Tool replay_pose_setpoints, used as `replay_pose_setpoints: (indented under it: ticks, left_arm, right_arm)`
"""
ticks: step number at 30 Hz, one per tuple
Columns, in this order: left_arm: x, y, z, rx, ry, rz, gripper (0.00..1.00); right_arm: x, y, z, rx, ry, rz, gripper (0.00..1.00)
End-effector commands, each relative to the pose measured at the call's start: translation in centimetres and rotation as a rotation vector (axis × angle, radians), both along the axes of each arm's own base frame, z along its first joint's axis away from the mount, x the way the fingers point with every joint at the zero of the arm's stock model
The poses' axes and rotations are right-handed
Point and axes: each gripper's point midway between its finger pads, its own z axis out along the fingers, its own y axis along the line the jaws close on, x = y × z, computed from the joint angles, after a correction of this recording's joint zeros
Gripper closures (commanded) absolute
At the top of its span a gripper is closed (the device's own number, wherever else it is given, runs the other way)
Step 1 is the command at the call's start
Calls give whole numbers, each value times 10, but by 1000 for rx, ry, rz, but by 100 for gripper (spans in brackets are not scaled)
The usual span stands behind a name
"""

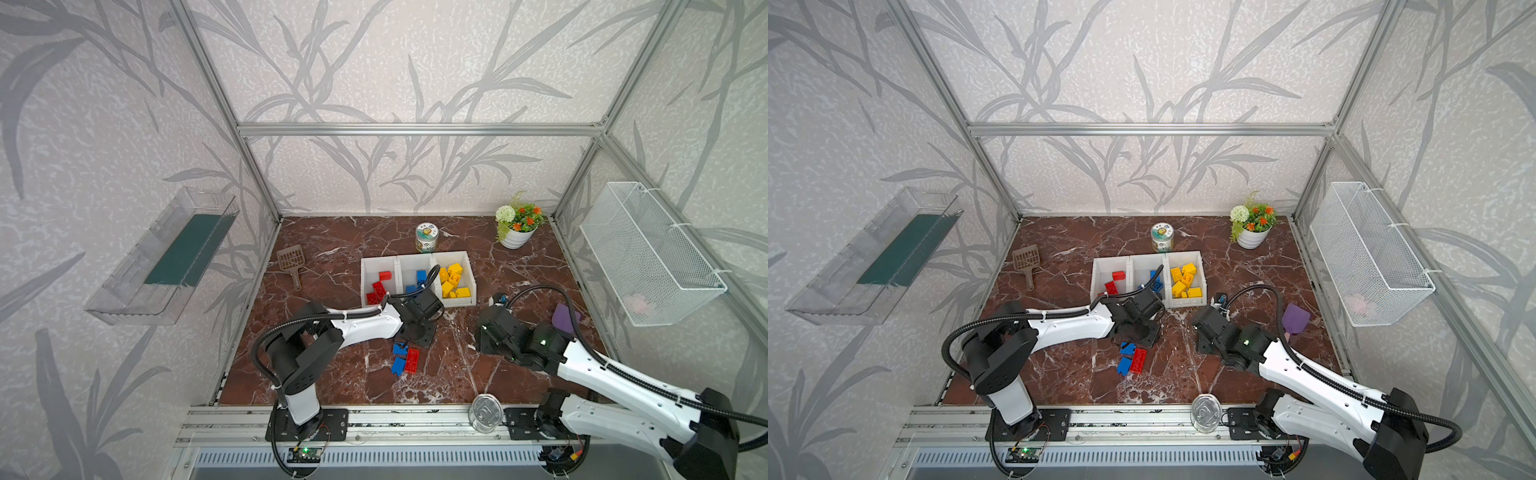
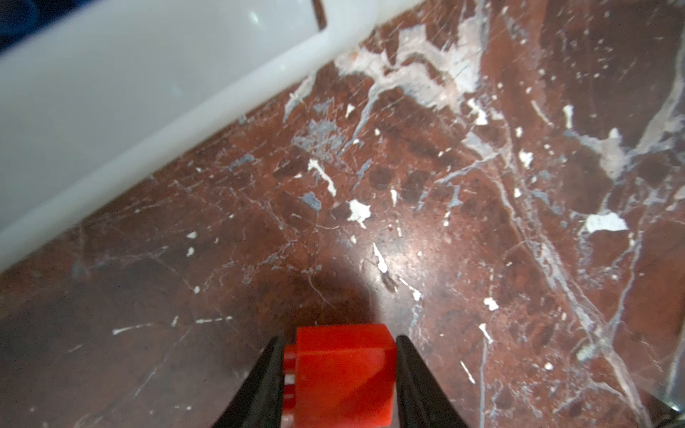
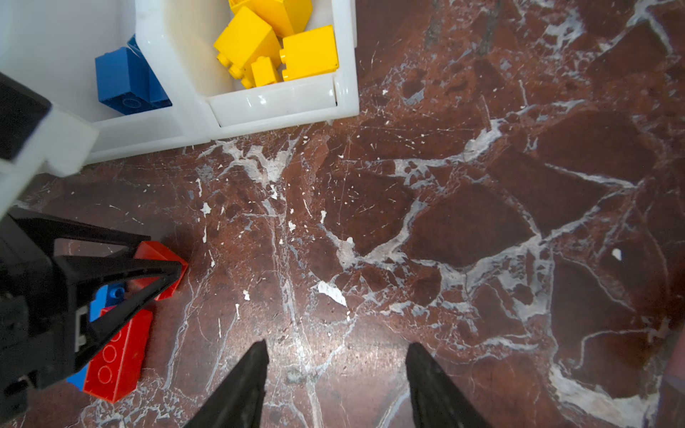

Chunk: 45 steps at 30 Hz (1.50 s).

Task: Sort the legos into containers by color
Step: 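Carry the small red brick with the left gripper into the red compartment and release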

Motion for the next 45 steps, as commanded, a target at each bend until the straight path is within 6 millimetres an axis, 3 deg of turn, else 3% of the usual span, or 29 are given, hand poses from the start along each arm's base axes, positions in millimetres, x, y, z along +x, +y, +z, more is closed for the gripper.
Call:
replay_pose_setpoints:
  ticks: [1, 4, 9, 13, 18, 23, 31, 37, 45]
  left_arm:
    - [35, 1, 60, -67, -116, 30, 60]
    - [67, 26, 93, -44, -220, 118, 61]
    - [106, 74, 123, -54, -322, 250, 61]
    - [124, 105, 126, -57, -373, 325, 60]
    - [140, 128, 112, -46, -342, 384, 60]
    - [152, 137, 96, -39, -306, 415, 59]
    - [161, 125, 90, -112, -291, 403, 52]
    - [158, 124, 87, -119, -268, 395, 39]
    - [152, 132, 90, -125, -274, 414, 36]
  right_arm:
    - [-2, -12, 0, -29, -13, -33, 39]
    - [-1, -13, 2, -29, -20, -36, 39]
    - [-1, -14, 3, -31, -24, -41, 39]
    - [0, -13, 2, -31, -23, -38, 39]
    - [0, -13, 2, -34, -22, -37, 39]
    - [0, -12, 2, -35, -19, -37, 39]
    - [-1, -14, 4, -31, -23, -44, 39]
    - [-2, -15, 5, -32, -19, -47, 39]
    - [-1, -14, 6, -30, -17, -43, 39]
